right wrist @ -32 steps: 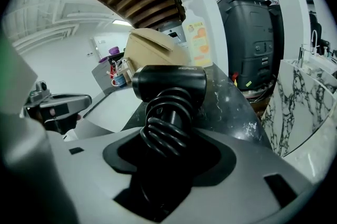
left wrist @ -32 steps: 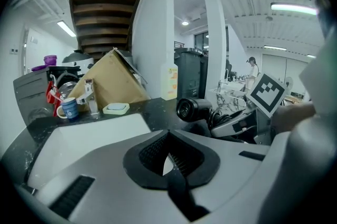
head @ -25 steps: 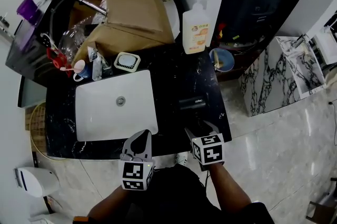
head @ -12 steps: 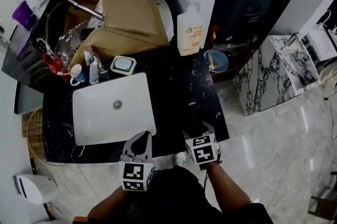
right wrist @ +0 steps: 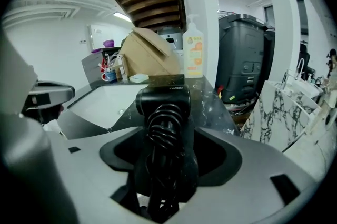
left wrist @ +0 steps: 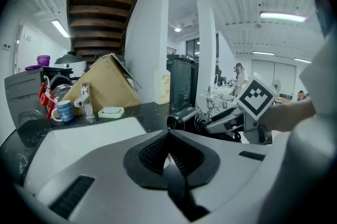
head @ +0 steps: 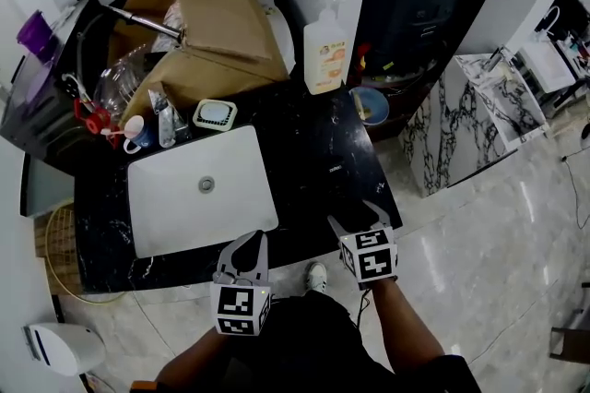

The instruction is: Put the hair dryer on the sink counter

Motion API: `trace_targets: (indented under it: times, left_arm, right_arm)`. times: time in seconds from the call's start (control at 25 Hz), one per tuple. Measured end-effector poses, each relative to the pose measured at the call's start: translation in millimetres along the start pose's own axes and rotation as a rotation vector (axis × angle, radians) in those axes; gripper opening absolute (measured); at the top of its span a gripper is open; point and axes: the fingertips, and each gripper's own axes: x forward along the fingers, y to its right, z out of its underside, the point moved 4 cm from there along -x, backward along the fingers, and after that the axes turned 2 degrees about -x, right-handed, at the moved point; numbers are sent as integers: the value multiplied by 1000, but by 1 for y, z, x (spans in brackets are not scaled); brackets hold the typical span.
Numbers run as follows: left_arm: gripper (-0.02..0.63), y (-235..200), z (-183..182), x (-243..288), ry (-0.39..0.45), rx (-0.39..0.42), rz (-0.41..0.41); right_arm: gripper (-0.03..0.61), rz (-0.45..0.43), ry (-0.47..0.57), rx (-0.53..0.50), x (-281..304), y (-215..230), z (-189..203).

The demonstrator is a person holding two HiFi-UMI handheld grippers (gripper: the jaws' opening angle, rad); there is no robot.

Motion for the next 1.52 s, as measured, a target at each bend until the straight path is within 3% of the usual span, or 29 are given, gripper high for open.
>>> trace_targets:
  times: [0.4, 0.92, 1.2, 1.52]
  left_arm:
    - [8, -10, 16, -56, 74, 36, 130]
    - [8, -12, 66, -149, 104, 80, 322]
    - [8, -29, 86, -189, 110, 54, 322]
    - [8, -38, 87, -206, 141, 19, 272]
  right_arm:
    - [295, 131, 160, 126, -87, -63, 8]
    - [244, 270, 206, 176, -157, -190, 61]
    - [160, 319, 220, 212, -182, -241, 87]
    - [68, 370, 247, 245, -205, -261, 106]
